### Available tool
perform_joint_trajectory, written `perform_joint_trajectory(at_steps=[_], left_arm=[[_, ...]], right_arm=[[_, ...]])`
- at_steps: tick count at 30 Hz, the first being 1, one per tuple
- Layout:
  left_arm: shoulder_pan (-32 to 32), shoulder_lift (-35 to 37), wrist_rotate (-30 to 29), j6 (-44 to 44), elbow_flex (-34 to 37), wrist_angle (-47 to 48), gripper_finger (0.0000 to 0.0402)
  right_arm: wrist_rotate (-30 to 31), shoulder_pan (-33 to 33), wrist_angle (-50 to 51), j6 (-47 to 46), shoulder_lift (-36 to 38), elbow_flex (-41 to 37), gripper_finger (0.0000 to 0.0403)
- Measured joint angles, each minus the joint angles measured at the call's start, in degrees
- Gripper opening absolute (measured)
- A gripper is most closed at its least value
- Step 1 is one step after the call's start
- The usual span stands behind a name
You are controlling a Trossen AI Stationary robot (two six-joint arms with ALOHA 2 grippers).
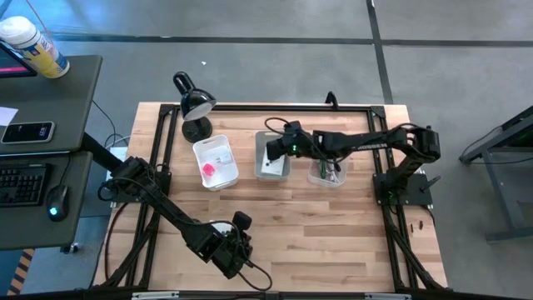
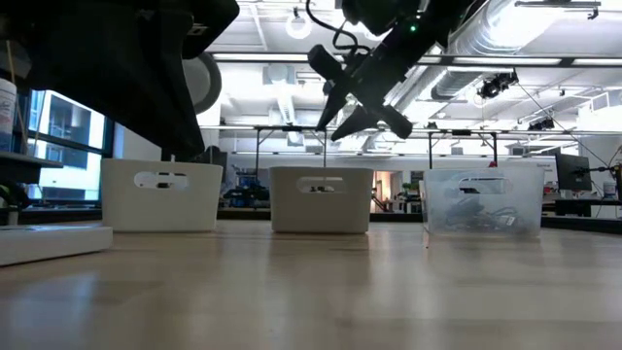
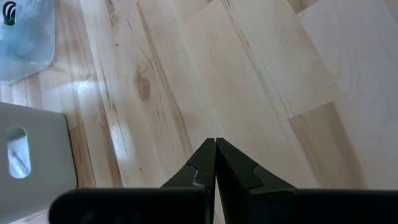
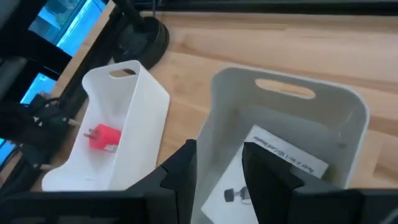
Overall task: Pick and place items into bin
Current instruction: Put the white card reader box into the gray bin
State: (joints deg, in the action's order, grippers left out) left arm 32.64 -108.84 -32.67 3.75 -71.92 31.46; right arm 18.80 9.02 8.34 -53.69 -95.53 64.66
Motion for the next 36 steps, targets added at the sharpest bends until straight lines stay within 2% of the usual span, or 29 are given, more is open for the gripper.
perform_joint_trajectory(at_steps=[7,15,23,30,36], left_arm=[[0.0,1.3,0.0,-0.5,0.0,1.3,0.0001],[0.0,9.3,-1.6,0.6,-0.1,9.3,0.0001],[1.1,13.5,5.2,17.4,1.8,24.7,0.0001],[5.7,13.6,11.9,32.6,7.8,22.9,0.0001],[10.8,13.6,12.5,44.2,10.1,22.6,0.0]], right_arm=[[-2.6,-0.3,0.0,5.9,0.0,2.2,0.0119],[-7.5,-2.2,2.5,12.6,1.1,7.2,0.0119],[-14.1,-8.1,5.7,15.0,1.2,9.2,0.0119],[-14.9,-16.2,6.8,15.4,1.2,9.1,0.0119],[-12.4,-23.0,8.6,14.0,1.2,9.1,0.0119]])
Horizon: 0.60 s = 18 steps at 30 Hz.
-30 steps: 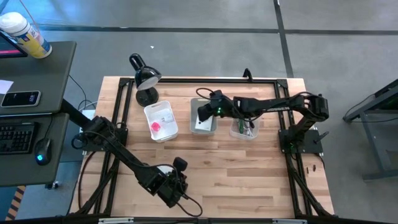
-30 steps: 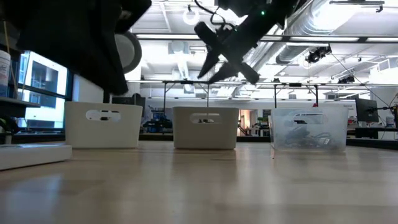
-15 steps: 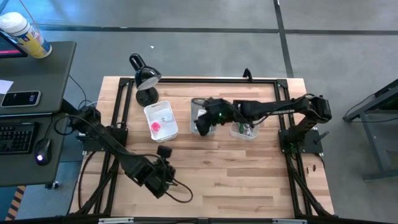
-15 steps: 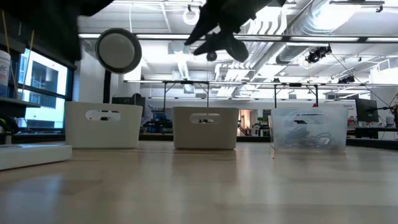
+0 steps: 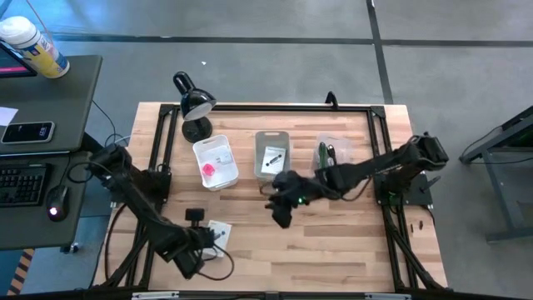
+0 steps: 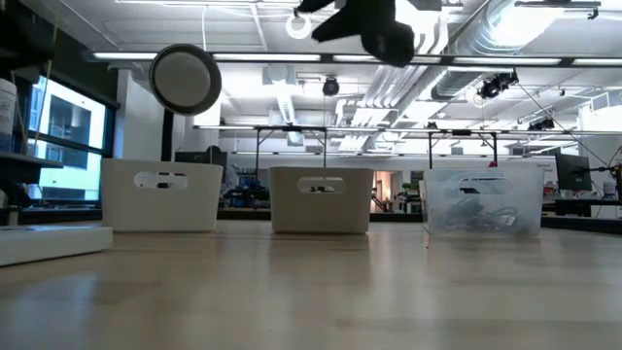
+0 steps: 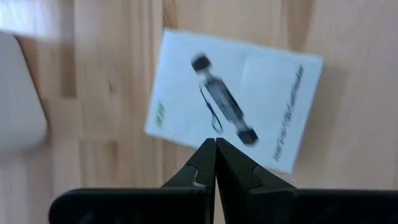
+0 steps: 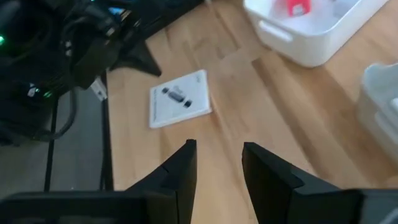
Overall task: Pick and place items into bin
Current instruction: Put the white card reader box into the gray bin
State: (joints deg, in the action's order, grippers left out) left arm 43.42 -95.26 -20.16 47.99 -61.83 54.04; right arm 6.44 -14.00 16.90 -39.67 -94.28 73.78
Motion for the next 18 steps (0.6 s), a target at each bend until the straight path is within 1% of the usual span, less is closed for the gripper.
perform_joint_trajectory(at_steps=[5,8,14,18], left_arm=[[3.4,0.0,1.4,8.1,2.5,-0.5,0.0],[4.8,0.0,2.1,11.5,5.0,-4.6,0.0],[5.0,-0.1,2.1,13.9,11.0,-17.2,0.0],[5.0,0.0,0.8,14.4,11.8,-18.2,0.0]], right_arm=[[3.9,-5.3,0.0,-2.4,0.0,0.0,0.0119],[5.7,-7.8,0.0,-3.4,-0.1,0.0,0.0119],[10.7,-10.7,0.0,-5.3,-0.1,0.0,0.0119],[11.6,-11.6,0.0,-6.4,-0.1,0.0,0.0119]])
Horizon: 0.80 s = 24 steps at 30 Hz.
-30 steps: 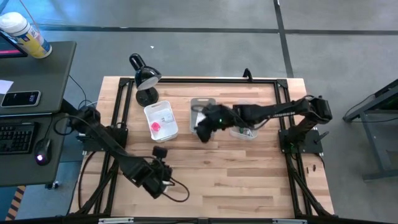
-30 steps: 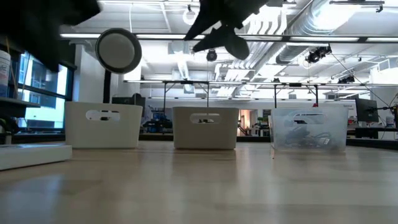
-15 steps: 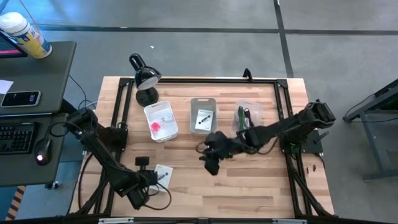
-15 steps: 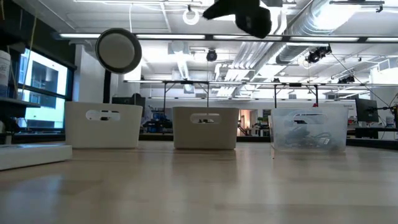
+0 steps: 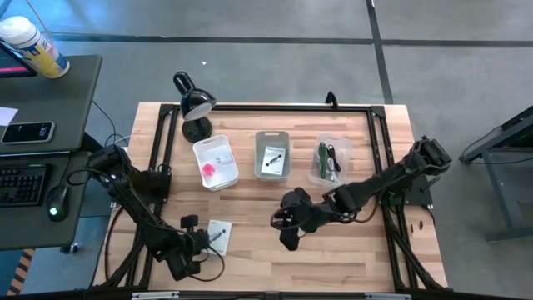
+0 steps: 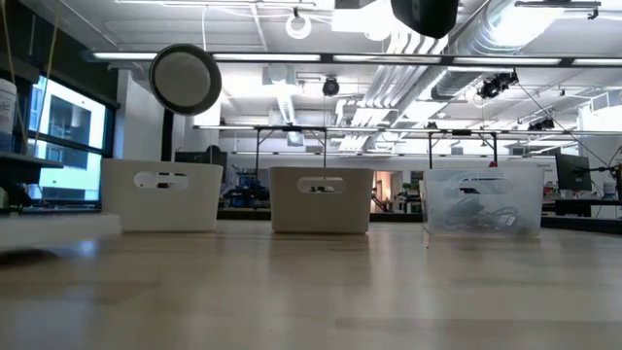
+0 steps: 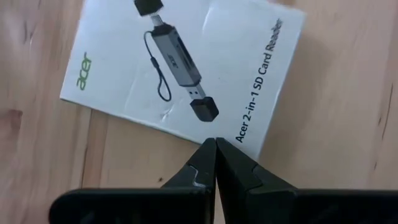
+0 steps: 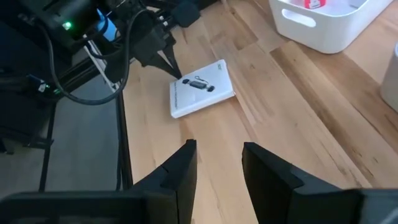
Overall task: Pick and place items into bin
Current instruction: Put the white card reader box into the gray bin
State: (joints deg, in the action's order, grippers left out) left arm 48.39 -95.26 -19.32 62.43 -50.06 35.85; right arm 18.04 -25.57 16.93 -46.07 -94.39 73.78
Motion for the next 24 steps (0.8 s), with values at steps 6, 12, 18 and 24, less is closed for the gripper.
perform_joint_trajectory(at_steps=[6,12,18,24], left_arm=[[0.0,0.0,-2.0,-0.5,0.6,-0.8,0.0],[-2.0,-0.2,-6.1,-2.8,0.8,-2.6,0.0],[-7.2,-0.2,-6.1,-12.2,0.0,-6.6,0.0],[-7.7,-0.2,-5.3,-14.4,-5.1,5.2,0.0]], right_arm=[[1.5,-1.5,0.1,-0.4,0.0,0.0,0.0119],[2.1,-1.9,1.7,-1.5,0.0,0.0,0.0119],[3.0,-1.9,5.3,-3.8,-0.1,0.0,0.0119],[3.6,-2.5,13.1,-8.5,-0.1,0.0,0.0119]])
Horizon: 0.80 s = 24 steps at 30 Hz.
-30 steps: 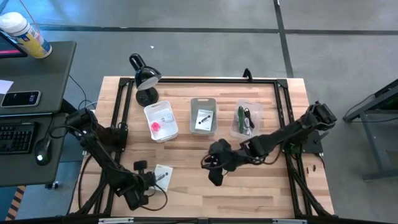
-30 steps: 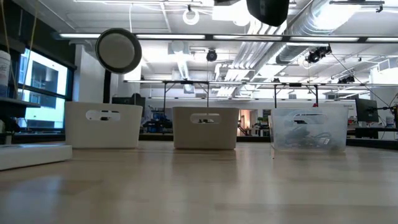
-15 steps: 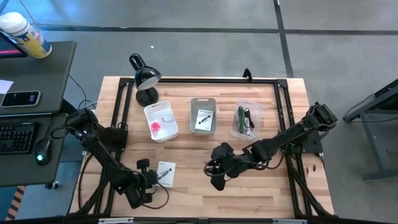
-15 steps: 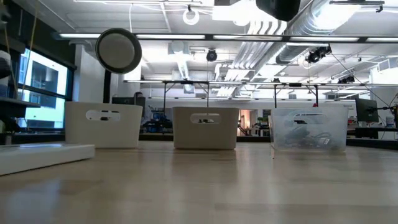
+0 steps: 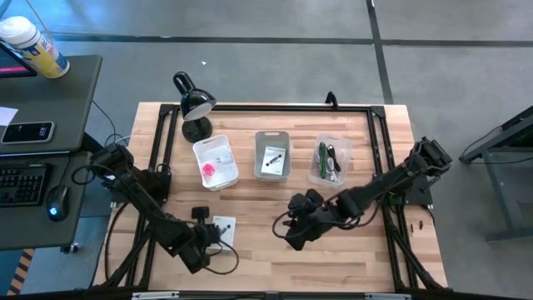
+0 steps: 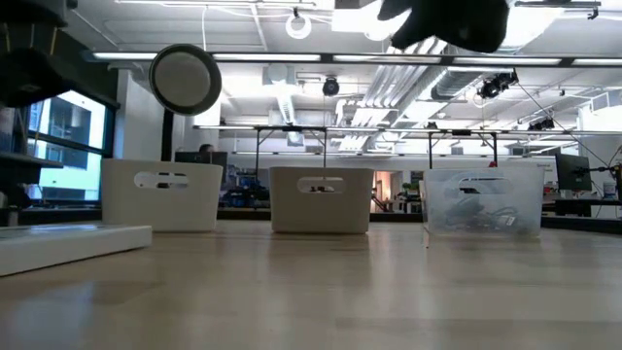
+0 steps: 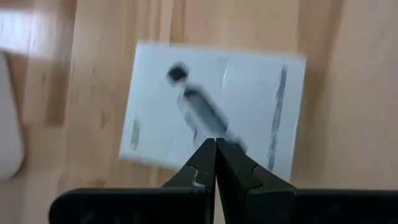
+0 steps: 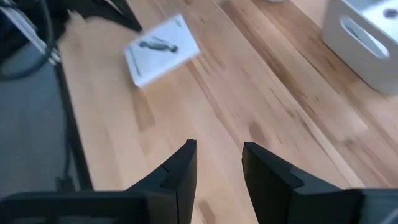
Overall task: Pick and place items into bin
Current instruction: Put the white card reader box into the gray bin
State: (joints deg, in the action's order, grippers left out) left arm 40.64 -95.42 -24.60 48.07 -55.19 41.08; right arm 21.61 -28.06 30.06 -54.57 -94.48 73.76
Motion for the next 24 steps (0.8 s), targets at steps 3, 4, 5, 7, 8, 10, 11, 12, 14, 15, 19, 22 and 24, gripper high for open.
perform_joint_trajectory(at_steps=[3,4,5,7,8,10,11,12,14,15,19,22,24], left_arm=[[0.4,0.0,3.3,0.4,-0.5,5.3,0.0],[0.4,0.0,4.2,0.4,-0.4,6.2,0.0],[0.5,0.0,4.7,0.6,0.0,6.0,0.0],[0.6,0.0,5.5,1.3,1.1,4.0,0.0],[0.6,0.0,5.6,1.6,1.7,3.1,0.0],[0.6,0.0,6.4,2.3,2.9,0.9,0.0],[0.6,-0.1,6.8,2.8,3.4,0.2,0.0],[0.6,-0.3,7.0,3.3,3.7,0.0,0.0],[0.6,-0.4,6.8,4.0,4.1,-0.2,0.0],[0.6,-0.4,6.6,4.2,4.1,-0.5,0.0],[0.6,-0.4,6.0,3.7,4.5,-1.2,0.0],[0.6,-0.4,4.9,3.4,5.0,-3.9,0.0],[0.1,-0.4,4.5,3.3,5.9,-6.1,0.0]], right_arm=[[0.6,-0.8,2.3,-1.4,0.0,0.0,0.0119],[1.1,-1.0,2.5,-1.6,0.0,0.0,0.0119],[1.7,-1.2,2.2,-1.6,0.0,-0.2,0.0119],[2.5,-1.4,0.8,-1.9,0.0,-1.0,0.0119],[2.5,-1.4,0.2,-2.0,0.0,-1.5,0.0119],[2.3,-1.4,-2.1,-2.0,0.0,-2.4,0.0119],[2.2,-1.4,-3.7,-2.1,0.0,-3.0,0.0119],[2.1,-1.4,-5.0,-2.2,0.0,-3.6,0.0119],[2.0,-1.4,-6.6,-2.4,0.0,-4.5,0.0119],[1.9,-1.4,-7.2,-2.4,0.0,-4.7,0.0119],[2.3,-1.7,-8.4,-3.4,0.0,-5.3,0.0119],[2.3,-1.7,-8.5,-3.5,0.0,-5.4,0.0119],[2.4,-1.6,-8.5,-3.4,0.0,-5.4,0.0119]])
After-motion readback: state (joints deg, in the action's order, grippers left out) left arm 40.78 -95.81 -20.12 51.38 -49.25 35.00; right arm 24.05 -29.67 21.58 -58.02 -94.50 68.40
